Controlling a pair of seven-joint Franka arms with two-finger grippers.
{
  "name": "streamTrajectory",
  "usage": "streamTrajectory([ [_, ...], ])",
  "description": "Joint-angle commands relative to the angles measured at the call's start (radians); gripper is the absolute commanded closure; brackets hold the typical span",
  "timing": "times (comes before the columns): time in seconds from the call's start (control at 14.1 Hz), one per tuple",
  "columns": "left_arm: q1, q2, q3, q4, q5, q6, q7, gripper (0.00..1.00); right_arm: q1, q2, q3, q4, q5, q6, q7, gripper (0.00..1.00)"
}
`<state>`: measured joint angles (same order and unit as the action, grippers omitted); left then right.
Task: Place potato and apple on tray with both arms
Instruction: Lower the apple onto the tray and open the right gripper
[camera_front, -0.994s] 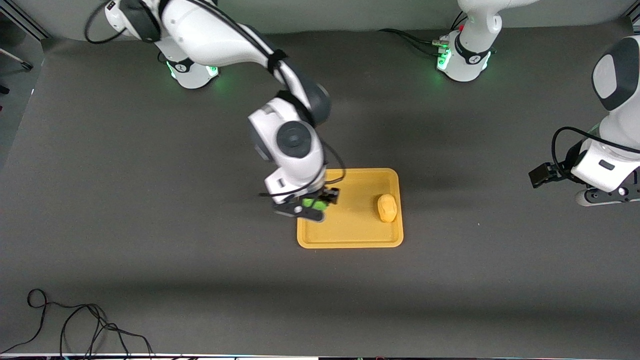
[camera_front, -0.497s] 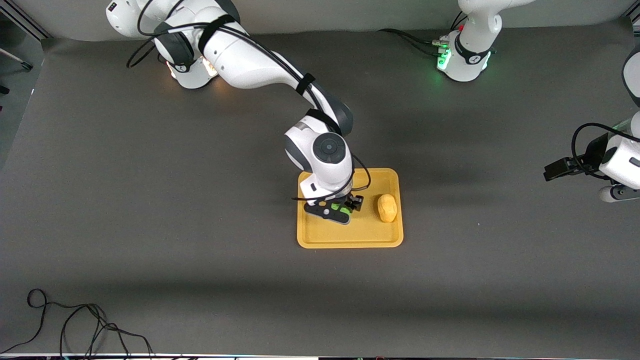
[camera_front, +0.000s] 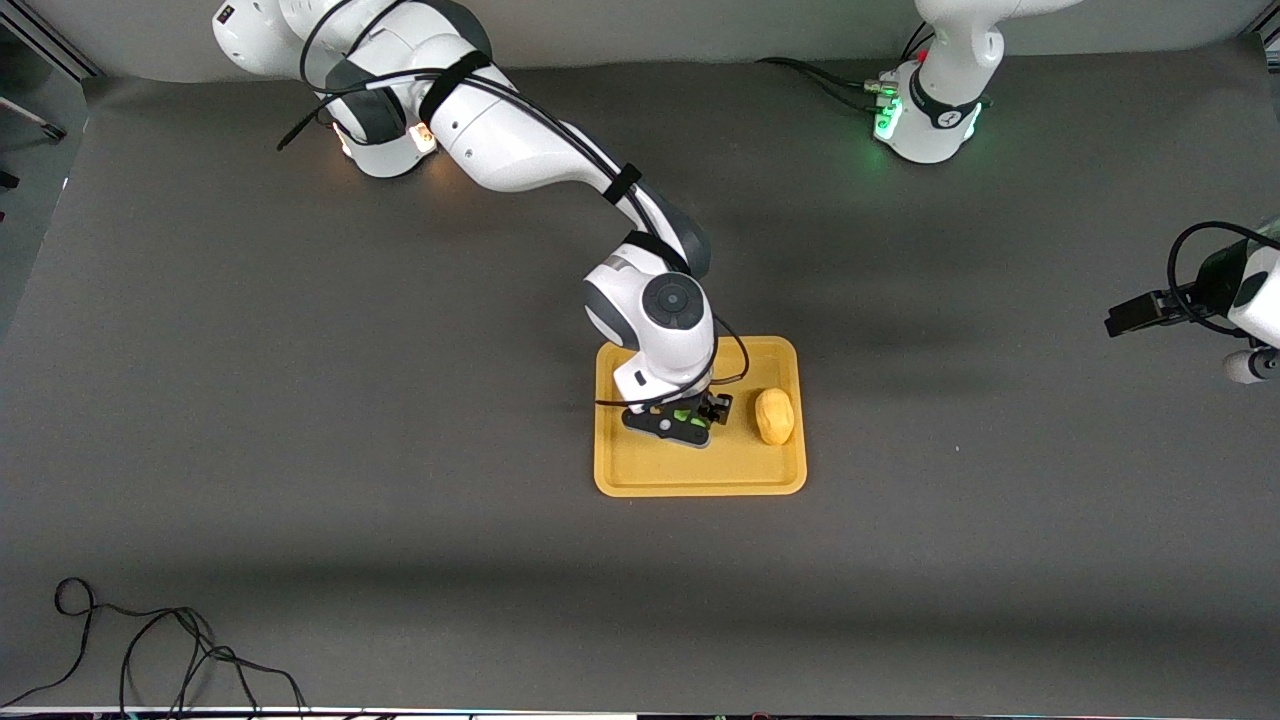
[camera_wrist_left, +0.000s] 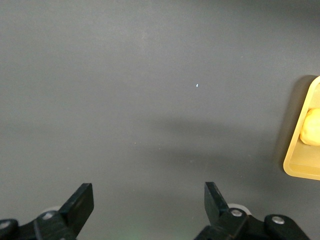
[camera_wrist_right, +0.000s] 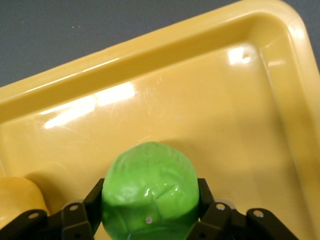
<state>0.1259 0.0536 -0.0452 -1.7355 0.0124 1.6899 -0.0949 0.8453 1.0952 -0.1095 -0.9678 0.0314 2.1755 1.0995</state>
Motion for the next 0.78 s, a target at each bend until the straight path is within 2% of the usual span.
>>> streamTrajectory([
  [0.0, -0.022, -0.009, 0.019, 0.005, -0.014, -0.006, 0.018, 0.01, 0.006, 0.017, -0.007, 0.020, -0.024, -0.005, 0.033, 0.29],
  [0.07, -0.022, -0.014, 0.016, 0.005, -0.015, -0.012, 0.020, 0.01, 0.006, 0.017, -0.007, 0.020, -0.022, -0.005, 0.033, 0.21],
  [0.14, -0.025, -0.017, 0.013, 0.004, -0.016, -0.018, 0.020, 0.01, 0.006, 0.017, -0.007, 0.020, -0.022, -0.006, 0.034, 0.04],
  [0.21, -0.026, -0.015, 0.002, 0.004, -0.016, -0.016, 0.017, 0.01, 0.006, 0.012, -0.007, 0.021, -0.021, -0.014, 0.034, 0.00],
  [0.43, -0.049, -0.011, -0.005, -0.003, -0.014, -0.022, 0.000, 0.01, 0.005, -0.047, -0.006, 0.035, -0.019, -0.138, 0.033, 0.00],
  [0.71, -0.048, -0.014, -0.005, 0.014, -0.003, -0.013, 0.004, 0.01, -0.034, -0.228, -0.007, 0.034, -0.011, -0.379, 0.020, 0.00],
])
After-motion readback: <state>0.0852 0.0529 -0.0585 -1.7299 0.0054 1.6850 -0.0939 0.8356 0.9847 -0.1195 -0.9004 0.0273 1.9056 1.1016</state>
